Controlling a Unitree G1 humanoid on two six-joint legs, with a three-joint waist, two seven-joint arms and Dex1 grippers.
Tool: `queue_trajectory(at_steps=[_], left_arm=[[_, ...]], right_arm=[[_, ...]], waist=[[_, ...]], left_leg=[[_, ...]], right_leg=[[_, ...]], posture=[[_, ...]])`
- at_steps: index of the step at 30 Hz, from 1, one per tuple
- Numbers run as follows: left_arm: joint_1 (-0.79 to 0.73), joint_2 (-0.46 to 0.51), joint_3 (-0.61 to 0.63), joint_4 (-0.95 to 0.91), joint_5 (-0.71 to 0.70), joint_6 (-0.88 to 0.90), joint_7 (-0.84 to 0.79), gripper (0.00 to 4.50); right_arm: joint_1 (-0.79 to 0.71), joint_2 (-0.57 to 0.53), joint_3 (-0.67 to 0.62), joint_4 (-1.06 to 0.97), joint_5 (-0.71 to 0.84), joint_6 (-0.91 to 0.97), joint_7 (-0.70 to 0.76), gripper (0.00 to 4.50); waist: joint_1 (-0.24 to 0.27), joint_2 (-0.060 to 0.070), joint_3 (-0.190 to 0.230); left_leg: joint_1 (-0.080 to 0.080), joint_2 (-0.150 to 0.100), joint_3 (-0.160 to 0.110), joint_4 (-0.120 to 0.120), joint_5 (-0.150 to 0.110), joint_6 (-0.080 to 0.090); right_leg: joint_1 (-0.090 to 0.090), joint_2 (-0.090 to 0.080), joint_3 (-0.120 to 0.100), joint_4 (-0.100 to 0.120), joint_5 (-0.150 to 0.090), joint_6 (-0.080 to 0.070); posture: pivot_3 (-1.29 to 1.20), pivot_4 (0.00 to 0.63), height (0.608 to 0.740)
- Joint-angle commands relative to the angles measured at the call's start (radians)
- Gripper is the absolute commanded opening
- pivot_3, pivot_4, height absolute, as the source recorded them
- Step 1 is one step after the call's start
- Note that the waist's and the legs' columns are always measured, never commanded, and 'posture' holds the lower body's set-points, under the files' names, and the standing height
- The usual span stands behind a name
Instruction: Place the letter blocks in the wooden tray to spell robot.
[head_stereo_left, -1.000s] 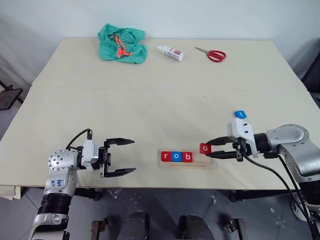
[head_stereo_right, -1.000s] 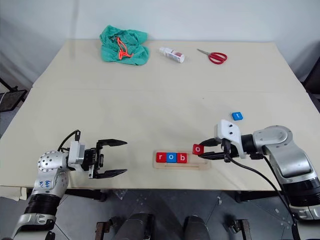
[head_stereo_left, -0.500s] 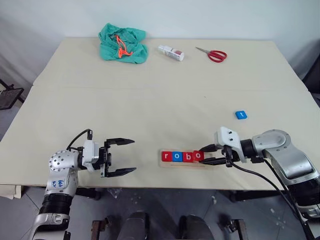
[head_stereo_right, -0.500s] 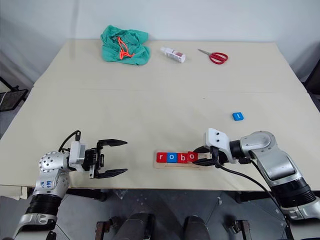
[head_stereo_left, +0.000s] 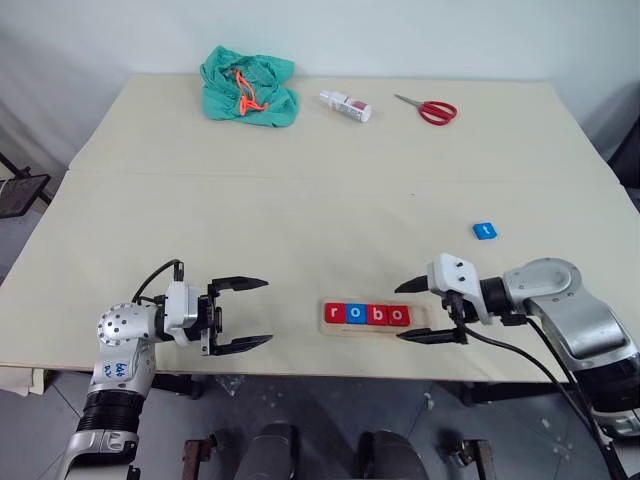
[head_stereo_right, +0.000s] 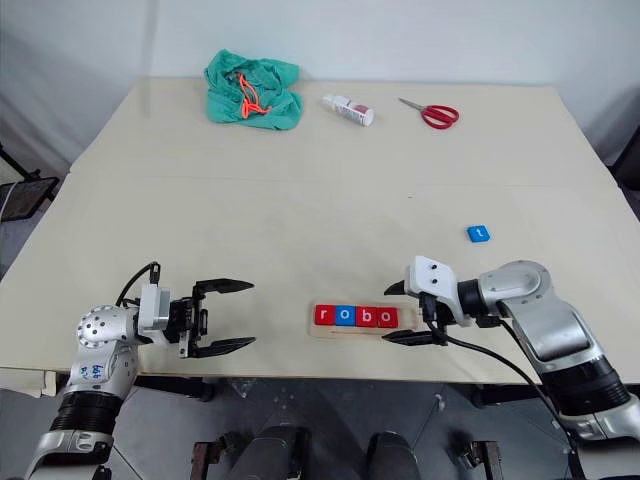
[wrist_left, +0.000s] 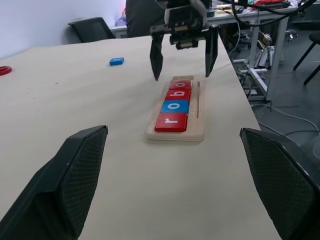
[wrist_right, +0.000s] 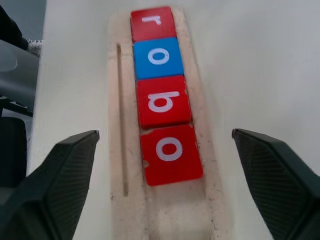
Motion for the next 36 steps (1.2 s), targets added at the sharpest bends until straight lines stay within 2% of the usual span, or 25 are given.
queue_trajectory(at_steps=[1,14,19,25,28,32,36], left_arm=[[-0.006,0.0,0.007,-0.011,-0.006,-0.016,0.002,4.5],[-0.045,-0.017,-0.008,0.045,-0.002,-0.027,-0.025,4.5],[-0.046,-0.019,-0.009,0.048,-0.004,-0.027,-0.037,4.5],[-0.051,-0.017,-0.008,0.049,-0.004,-0.023,-0.049,4.5],[-0.058,-0.02,-0.011,0.053,-0.002,-0.021,-0.052,4.5],[-0.068,-0.024,-0.016,0.06,0.0,-0.019,-0.056,4.5],[-0.085,-0.032,-0.027,0.059,0.002,-0.013,-0.053,4.5]], right_arm=[[0.036,-0.023,-0.076,-0.065,0.051,0.045,-0.028,4.47],[0.318,-0.024,-0.337,-0.153,0.118,0.131,-0.224,4.47],[0.339,-0.019,-0.423,-0.085,0.113,0.118,-0.287,4.47],[0.318,0.047,-0.557,-0.022,0.151,0.148,-0.43,4.47],[0.25,0.111,-0.587,0.039,0.142,0.137,-0.551,4.47],[0.183,0.15,-0.559,0.102,0.118,0.099,-0.609,4.47],[0.017,0.204,-0.483,0.301,0.06,0.04,-0.681,4.47]], waist=[[-0.001,0.0,0.0],[0.0,0.0,0.0],[0.001,0.0,0.0],[0.001,0.0,0.0],[-0.001,0.0,0.0],[-0.002,0.0,0.0],[-0.009,0.0,0.0]], left_leg=[[0.0,0.0,0.0,0.0,0.0,0.0],[0.0,0.001,0.0,-0.001,0.0,0.0],[0.0,0.0,0.001,-0.001,0.0,0.0],[0.0,0.0,0.001,-0.001,0.0,0.0],[0.001,0.0,0.001,-0.001,0.0,0.0],[0.001,0.001,0.001,-0.001,0.0,0.0],[0.001,0.0,0.003,-0.001,0.0,0.0]], right_leg=[[0.0,0.0,0.0,0.0,0.0,0.0],[0.0,0.001,0.0,0.0,0.0,0.0],[0.0,0.0,0.0,-0.001,0.0,0.0],[0.001,0.0,0.0,-0.001,0.0,0.0],[0.001,0.0,0.0,0.0,0.0,0.0],[0.0,0.001,0.001,0.0,0.0,0.0],[0.0,0.0,0.001,0.0,0.0,0.0]], posture=[[0.0,0.15,0.74],[0.0,0.15,0.74],[0.0,0.15,0.74],[0.0,0.15,0.74],[0.0,0.15,0.74],[0.0,0.15,0.74],[0.0,0.15,0.74]])
